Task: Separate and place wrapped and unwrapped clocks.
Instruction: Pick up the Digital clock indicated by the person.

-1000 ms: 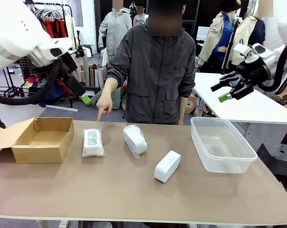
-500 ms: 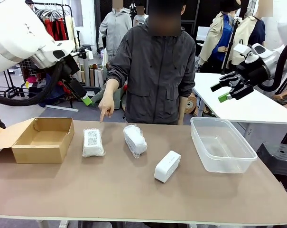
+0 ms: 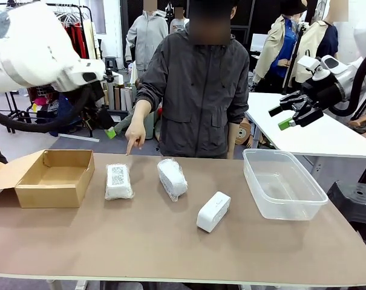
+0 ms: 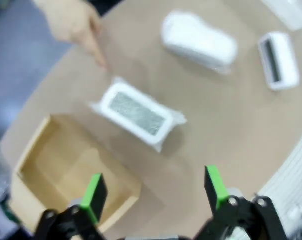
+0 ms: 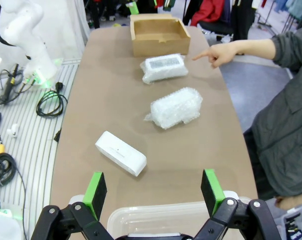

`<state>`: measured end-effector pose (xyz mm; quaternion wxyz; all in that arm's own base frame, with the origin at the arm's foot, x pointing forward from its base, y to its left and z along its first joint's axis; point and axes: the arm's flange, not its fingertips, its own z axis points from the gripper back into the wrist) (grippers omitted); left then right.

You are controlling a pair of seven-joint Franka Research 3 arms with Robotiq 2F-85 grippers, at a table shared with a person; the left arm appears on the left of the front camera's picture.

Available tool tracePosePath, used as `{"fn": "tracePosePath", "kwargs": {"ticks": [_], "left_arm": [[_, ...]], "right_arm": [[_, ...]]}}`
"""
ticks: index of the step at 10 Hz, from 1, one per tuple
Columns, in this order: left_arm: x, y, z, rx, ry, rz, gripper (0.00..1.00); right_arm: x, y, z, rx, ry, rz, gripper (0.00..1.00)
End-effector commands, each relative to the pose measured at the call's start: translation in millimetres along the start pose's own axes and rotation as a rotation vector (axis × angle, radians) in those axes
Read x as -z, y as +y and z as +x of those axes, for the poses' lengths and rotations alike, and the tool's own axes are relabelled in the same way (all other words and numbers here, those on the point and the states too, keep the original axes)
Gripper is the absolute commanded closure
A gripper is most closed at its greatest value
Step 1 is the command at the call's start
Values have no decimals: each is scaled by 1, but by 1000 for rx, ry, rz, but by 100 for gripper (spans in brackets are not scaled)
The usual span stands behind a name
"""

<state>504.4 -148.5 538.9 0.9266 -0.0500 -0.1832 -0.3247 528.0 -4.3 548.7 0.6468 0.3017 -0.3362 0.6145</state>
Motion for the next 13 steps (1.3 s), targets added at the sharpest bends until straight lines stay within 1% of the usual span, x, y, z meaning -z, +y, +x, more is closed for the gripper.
{"fn": "tracePosePath", "kwargs": {"ticks": [1,2,3,4,5,6,7,10,11,12,13], "left_arm": [[13,-23,18,-352,159,146,0],[23,-26,23,-425,144,143,0],[29,-24,27,-482,141,111,0],[41,-26,32,-545,115,117,0],[48,-24,31,-563,98,111,0],[50,-21,29,-592,44,104,0],[46,-28,22,-531,138,127,0],[46,-28,22,-531,138,127,0],[52,-31,27,-553,129,118,0],[56,-32,33,-731,175,243,0],[65,-32,38,-803,191,252,0]], "right_arm": [[-1,2,1,-1,-2,-3,0],[-1,2,1,-1,-2,-3,0],[-1,2,1,-1,-2,-3,0],[-1,2,1,-1,-2,-3,0],[-1,2,1,-1,-2,-3,0],[-1,2,1,-1,-2,-3,0],[-1,2,1,-1,-2,-3,0],[-1,2,1,-1,-2,-3,0],[-1,2,1,-1,-2,-3,0],[-1,2,1,-1,-2,-3,0],[-1,2,1,-1,-2,-3,0]]}}
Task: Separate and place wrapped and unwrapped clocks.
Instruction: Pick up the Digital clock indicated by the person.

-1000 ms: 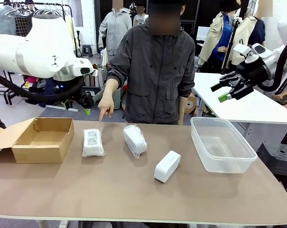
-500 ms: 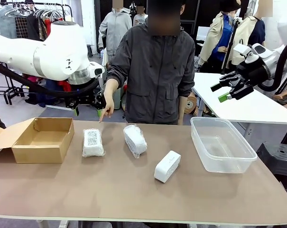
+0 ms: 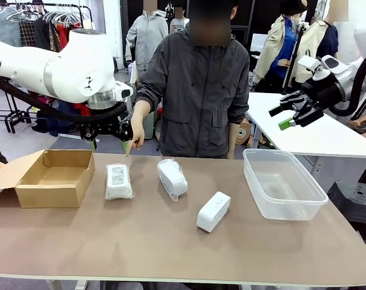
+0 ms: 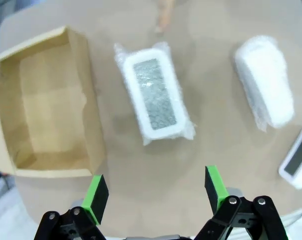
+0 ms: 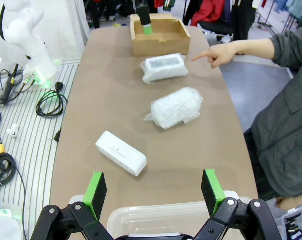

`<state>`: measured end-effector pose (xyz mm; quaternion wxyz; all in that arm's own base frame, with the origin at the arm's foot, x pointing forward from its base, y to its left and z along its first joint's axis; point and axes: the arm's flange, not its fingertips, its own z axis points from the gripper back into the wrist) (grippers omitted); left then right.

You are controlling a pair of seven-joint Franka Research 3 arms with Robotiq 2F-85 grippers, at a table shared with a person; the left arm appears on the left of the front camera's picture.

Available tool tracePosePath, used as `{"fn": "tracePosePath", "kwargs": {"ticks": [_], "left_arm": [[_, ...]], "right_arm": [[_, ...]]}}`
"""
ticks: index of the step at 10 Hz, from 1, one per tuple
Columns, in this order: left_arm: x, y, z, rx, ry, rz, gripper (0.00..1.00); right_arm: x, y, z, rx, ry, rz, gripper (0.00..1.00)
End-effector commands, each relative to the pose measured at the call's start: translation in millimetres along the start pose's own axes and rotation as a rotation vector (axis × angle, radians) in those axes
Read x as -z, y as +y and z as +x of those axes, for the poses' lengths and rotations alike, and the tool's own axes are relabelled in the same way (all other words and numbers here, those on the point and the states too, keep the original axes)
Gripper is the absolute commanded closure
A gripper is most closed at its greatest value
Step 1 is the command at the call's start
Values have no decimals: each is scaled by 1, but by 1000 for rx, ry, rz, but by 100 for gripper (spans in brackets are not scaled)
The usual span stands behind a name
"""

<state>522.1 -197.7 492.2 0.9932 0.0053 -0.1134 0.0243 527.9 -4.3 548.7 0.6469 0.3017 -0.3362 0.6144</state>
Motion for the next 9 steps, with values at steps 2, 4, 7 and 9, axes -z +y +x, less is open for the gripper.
{"fn": "tracePosePath", "kwargs": {"ticks": [2,4,7,9], "left_arm": [[18,-18,19,-207,51,113,0],[33,-18,27,-231,96,115,0],[53,-22,37,-242,128,125,0],[71,-25,44,-297,128,158,0]], "right_arm": [[0,2,1,-1,-2,-3,0],[0,2,1,-1,-2,-3,0],[0,2,1,-1,-2,-3,0],[0,2,1,-1,-2,-3,0]]}}
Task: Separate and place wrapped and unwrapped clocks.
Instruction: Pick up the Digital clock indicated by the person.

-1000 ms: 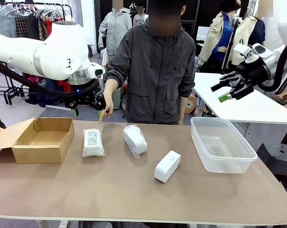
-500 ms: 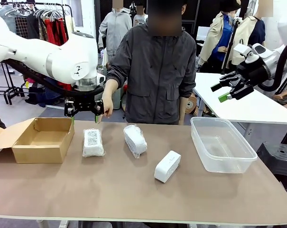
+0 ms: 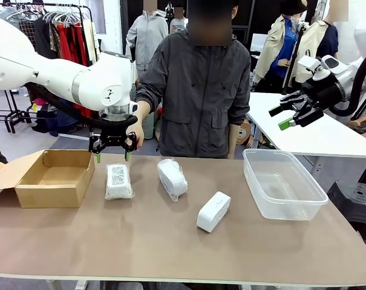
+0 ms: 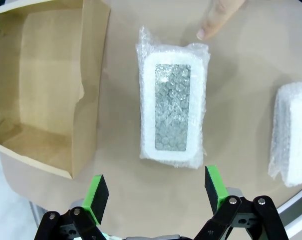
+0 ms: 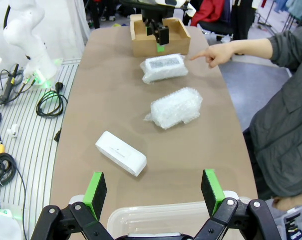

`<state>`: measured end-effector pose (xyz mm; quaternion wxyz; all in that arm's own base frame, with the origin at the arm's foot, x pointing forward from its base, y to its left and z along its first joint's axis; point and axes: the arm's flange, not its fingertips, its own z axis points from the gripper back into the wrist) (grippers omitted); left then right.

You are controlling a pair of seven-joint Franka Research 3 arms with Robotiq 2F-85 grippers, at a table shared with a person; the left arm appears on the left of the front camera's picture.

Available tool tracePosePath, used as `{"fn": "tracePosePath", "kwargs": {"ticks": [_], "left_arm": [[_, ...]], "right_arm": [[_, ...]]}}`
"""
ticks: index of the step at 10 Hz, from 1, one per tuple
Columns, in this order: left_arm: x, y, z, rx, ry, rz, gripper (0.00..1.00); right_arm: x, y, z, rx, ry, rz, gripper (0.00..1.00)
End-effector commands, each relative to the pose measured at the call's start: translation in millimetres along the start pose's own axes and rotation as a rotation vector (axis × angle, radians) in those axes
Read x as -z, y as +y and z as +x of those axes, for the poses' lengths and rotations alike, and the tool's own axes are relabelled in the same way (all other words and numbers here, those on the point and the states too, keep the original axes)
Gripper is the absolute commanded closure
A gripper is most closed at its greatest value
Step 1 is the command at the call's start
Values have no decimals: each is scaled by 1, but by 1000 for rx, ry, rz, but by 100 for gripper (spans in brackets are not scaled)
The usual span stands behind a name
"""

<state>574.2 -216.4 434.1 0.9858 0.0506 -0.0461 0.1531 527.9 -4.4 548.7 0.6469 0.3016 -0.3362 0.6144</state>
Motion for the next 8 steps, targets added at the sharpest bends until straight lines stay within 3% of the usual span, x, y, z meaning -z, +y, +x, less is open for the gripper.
{"fn": "tracePosePath", "kwargs": {"ticks": [1,4,8], "left_arm": [[6,-5,10,-65,-13,26,0],[34,-10,29,-8,-65,-33,0],[60,-4,48,87,-55,-79,0]], "right_arm": [[0,2,1,-1,-2,-3,0],[0,2,1,-1,-2,-3,0],[0,2,1,-1,-2,-3,0]]}}
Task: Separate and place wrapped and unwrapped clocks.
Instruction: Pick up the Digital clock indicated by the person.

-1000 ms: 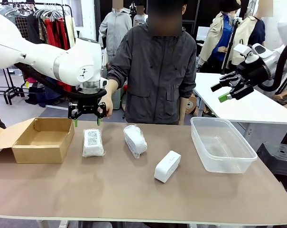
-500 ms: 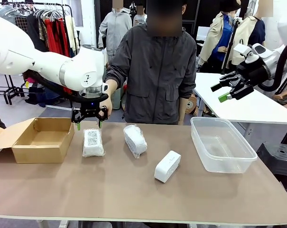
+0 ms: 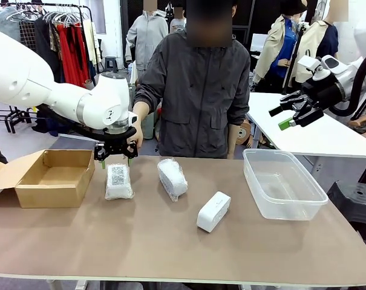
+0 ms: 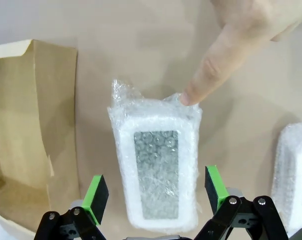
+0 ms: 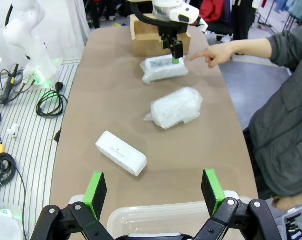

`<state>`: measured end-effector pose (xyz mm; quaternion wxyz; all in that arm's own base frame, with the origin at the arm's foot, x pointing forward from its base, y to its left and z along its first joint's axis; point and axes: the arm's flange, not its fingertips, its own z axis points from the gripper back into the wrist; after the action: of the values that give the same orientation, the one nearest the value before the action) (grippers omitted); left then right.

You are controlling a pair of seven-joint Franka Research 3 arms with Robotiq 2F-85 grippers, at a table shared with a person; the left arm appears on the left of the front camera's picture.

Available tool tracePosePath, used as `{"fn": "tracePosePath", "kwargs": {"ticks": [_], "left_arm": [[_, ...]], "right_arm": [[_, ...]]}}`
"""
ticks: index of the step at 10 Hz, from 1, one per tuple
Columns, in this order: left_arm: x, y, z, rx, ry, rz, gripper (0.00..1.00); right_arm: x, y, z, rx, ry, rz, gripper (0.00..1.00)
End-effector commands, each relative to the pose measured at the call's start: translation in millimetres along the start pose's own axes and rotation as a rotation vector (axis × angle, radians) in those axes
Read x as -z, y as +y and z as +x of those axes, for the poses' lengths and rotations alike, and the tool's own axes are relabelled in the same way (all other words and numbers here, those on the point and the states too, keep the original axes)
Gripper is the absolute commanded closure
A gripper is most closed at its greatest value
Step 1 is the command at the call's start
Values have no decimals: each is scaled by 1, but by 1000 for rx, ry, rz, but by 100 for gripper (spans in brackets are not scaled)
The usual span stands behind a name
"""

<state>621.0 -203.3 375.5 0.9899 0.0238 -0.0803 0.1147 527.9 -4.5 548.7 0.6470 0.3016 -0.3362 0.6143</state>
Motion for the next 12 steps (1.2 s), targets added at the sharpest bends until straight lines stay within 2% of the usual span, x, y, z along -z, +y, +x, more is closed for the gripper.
{"fn": "tracePosePath", "kwargs": {"ticks": [1,12], "left_arm": [[1,4,6,15,22,-7,0],[45,2,-15,56,98,-39,0]], "right_arm": [[0,2,1,-1,-2,-3,0],[0,2,1,-1,-2,-3,0]]}}
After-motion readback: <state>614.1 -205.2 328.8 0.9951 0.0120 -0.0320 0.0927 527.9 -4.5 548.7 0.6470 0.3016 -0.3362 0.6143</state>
